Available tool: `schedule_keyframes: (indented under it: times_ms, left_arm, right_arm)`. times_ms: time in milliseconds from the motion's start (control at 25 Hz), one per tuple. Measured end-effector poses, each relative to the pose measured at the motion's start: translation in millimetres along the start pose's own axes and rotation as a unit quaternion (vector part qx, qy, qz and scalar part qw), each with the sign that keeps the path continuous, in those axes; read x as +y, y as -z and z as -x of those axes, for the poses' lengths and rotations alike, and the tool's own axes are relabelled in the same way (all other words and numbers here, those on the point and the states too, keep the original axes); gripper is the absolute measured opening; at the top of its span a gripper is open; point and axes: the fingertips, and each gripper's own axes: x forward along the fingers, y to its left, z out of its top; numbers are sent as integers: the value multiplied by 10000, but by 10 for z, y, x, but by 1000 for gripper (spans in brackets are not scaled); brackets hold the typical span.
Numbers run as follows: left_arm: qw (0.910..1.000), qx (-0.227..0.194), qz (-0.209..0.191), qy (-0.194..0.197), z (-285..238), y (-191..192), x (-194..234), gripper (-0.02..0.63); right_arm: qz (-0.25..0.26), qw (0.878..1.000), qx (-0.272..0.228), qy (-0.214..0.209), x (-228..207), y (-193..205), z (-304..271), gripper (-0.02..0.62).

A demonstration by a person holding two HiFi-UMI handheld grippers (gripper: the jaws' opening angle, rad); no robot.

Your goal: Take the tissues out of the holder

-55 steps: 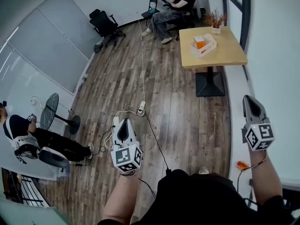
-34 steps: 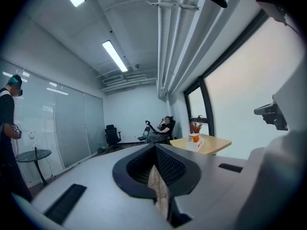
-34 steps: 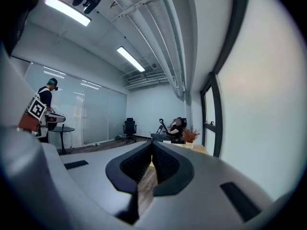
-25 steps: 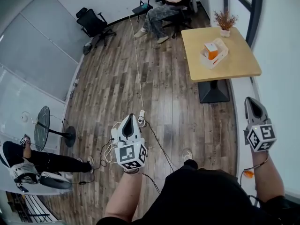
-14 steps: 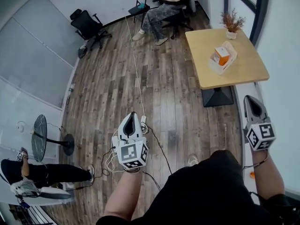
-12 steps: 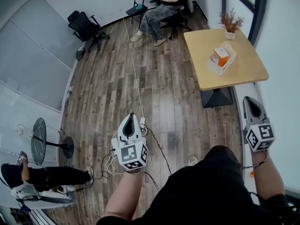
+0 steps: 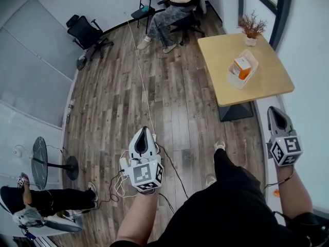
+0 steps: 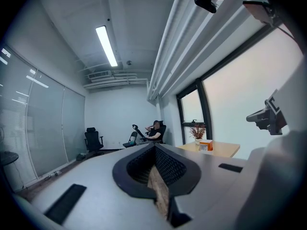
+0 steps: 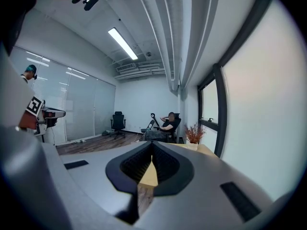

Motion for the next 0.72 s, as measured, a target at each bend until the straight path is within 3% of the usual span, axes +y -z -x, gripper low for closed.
schedule_keyframes:
  times_ms: [280,720]
  left_arm:
    - [9996,129,-3,-237,-366,46,222,5]
    - [9995,250,-160,74,-1791,-123,-22,5]
  right_arm:
    - [14,10000,40,-28,-133,-44,-547,6]
    - [-289,9990,328,47,-601,48,-1665,6]
